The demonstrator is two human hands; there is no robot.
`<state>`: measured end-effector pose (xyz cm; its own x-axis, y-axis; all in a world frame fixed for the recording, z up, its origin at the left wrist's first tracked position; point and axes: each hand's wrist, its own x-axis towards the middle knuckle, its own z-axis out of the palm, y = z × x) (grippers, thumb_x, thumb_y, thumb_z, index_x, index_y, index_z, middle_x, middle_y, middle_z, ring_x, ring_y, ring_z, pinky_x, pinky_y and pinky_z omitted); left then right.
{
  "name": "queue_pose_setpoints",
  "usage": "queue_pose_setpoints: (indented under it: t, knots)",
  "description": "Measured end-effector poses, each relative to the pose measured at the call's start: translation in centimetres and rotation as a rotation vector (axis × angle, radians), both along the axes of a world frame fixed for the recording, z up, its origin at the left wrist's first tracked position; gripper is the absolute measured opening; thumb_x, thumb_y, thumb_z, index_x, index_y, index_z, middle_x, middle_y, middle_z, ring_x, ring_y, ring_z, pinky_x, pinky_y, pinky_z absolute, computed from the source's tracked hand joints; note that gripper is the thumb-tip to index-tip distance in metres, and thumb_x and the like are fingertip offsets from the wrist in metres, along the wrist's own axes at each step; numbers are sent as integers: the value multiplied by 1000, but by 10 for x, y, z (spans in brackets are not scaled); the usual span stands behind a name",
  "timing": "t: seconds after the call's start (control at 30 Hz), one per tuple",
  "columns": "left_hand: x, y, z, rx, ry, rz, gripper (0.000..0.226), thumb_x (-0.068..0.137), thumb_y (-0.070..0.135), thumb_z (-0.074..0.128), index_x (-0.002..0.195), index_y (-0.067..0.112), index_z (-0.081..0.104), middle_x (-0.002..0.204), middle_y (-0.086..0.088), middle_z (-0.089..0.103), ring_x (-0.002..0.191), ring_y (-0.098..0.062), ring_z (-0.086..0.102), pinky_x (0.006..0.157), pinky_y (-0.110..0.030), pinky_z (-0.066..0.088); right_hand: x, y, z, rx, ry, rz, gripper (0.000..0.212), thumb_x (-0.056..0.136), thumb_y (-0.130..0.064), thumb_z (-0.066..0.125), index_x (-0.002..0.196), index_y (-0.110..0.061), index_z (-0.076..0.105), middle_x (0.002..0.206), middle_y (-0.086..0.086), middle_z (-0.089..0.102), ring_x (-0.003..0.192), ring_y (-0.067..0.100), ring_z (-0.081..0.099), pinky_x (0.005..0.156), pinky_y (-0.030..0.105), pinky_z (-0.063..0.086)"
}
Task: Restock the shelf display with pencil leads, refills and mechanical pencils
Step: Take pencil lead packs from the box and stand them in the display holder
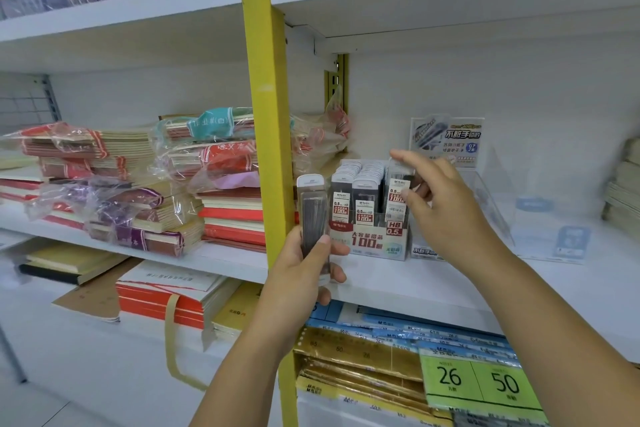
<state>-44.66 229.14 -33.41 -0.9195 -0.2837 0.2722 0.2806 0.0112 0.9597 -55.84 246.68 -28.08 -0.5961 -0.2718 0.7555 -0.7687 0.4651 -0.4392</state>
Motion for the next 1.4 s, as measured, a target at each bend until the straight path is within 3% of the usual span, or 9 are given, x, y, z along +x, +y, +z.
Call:
queue_pose_setpoints:
  t: [0.13, 0.3, 0.47, 0.77, 0.93, 1.07, 1.2, 1.3, 1.4]
  knots:
    - [-2, 2, 0, -5, 13, 2, 15, 104, 30, 47, 114, 35, 57, 97, 6, 74, 67, -7, 63, 50, -21, 46, -4, -1, -11, 62, -18, -92, 44, 94, -15, 59, 130, -39, 56, 114, -5, 34, 108, 3, 26, 93, 14, 24]
    - [-2, 2, 3, 5, 33, 9, 14, 105, 30, 46, 112, 32, 57, 97, 5, 74, 68, -8, 63, 50, -22, 46, 4, -1, -15, 94, -53, -67, 53, 98, -21, 51, 144, -41, 36, 132, -5, 35, 124, 6, 25, 101, 22, 23]
    - [0, 1, 5, 10, 56, 7, 14, 105, 31, 46, 113, 32, 58, 97, 4, 74, 68, -8, 63, 50, -22, 46, 18, -10, -11, 240, 206, -113, 41, 97, -30, 50, 136, -43, 48, 151, -2, 28, 137, 16, 15, 108, 37, 15]
    - [3, -1, 4, 19, 37, -39, 14, 103, 30, 50, 114, 32, 58, 97, 4, 75, 71, -10, 68, 51, -23, 50, 14, -15, -14, 272, 19, -140, 43, 99, -35, 46, 140, -46, 41, 157, -5, 17, 144, 16, 5, 116, 43, 11]
    - [7, -2, 7, 21, 46, -118, 17, 99, 31, 58, 116, 33, 62, 97, -1, 76, 80, -18, 74, 54, -22, 53, 36, -19, -5, 1, 234, -21, 24, 92, -27, 63, 116, -28, 66, 107, -8, 60, 106, 10, 45, 91, 20, 36]
    - [9, 0, 8, -14, 53, -174, 16, 96, 32, 63, 107, 43, 65, 94, -4, 76, 82, -22, 75, 54, -22, 53, 50, -27, -1, -118, -310, 342, 26, 84, -29, 72, 105, -40, 61, 83, -10, 68, 73, 7, 59, 69, 20, 50]
    - [13, -2, 8, 19, 62, -205, 25, 88, 44, 65, 112, 40, 67, 102, -4, 75, 83, -18, 72, 55, -23, 52, 50, -20, 3, -283, -499, 483, 24, 88, -4, 66, 101, -19, 52, 79, -2, 70, 59, 17, 66, 47, 23, 46]
    - [18, -7, 11, 75, 39, -254, 34, 89, 46, 59, 119, 33, 67, 110, -5, 73, 85, -17, 67, 60, -26, 51, 51, -13, 3, -319, -552, 592, 24, 90, 5, 59, 104, -9, 45, 81, 2, 71, 64, 22, 68, 52, 26, 51]
    - [21, -6, 12, 74, 26, -267, 36, 89, 40, 64, 123, 30, 64, 117, -7, 70, 85, -14, 62, 68, -25, 51, 56, -10, 2, -281, -562, 623, 25, 86, -12, 67, 104, -5, 51, 83, 4, 72, 71, 18, 69, 64, 24, 54]
